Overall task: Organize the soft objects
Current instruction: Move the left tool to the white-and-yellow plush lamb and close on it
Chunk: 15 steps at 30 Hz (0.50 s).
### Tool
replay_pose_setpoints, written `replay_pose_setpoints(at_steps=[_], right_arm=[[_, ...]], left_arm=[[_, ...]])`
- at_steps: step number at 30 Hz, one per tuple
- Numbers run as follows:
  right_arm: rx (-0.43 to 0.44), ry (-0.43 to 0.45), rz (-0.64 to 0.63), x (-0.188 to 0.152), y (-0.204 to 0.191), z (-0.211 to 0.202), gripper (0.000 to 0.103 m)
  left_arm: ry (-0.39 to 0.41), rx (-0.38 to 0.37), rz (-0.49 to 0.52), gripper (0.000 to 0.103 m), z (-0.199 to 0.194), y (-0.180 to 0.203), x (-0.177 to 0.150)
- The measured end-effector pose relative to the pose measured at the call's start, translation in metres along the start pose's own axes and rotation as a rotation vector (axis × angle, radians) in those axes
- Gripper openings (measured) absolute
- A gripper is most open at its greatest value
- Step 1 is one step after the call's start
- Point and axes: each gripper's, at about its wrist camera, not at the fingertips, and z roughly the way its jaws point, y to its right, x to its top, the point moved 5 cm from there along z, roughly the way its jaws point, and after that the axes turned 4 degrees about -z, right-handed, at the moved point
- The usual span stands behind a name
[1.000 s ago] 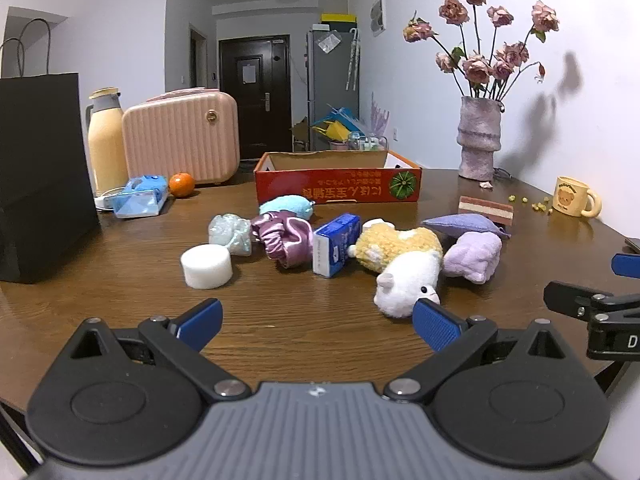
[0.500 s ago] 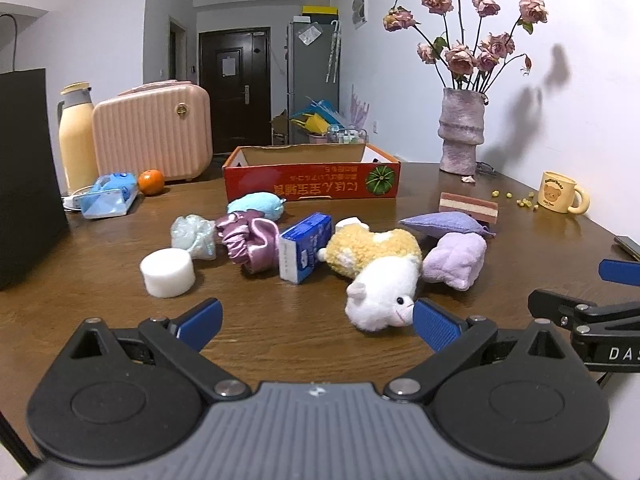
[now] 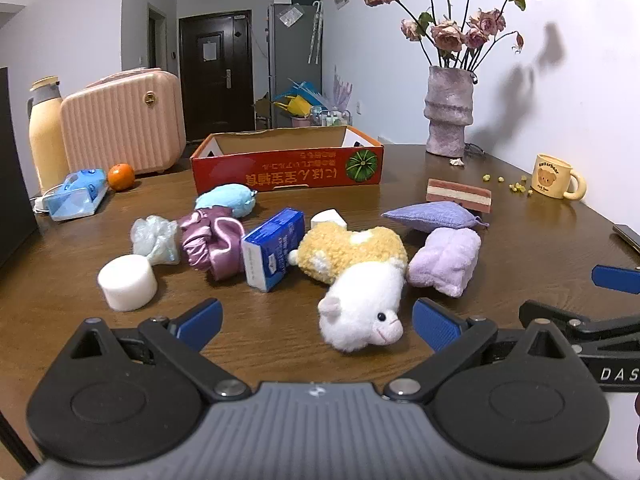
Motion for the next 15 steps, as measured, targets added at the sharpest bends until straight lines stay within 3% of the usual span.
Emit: replay_pose_setpoints(at_steps=[15], right_arm=[[0.009, -0.021, 0.027, 0.001, 0.017, 0.028, 0.103]], left_arm=[[-0.063, 0.007, 0.047, 0.103, 0.044, 0.018, 0.015]])
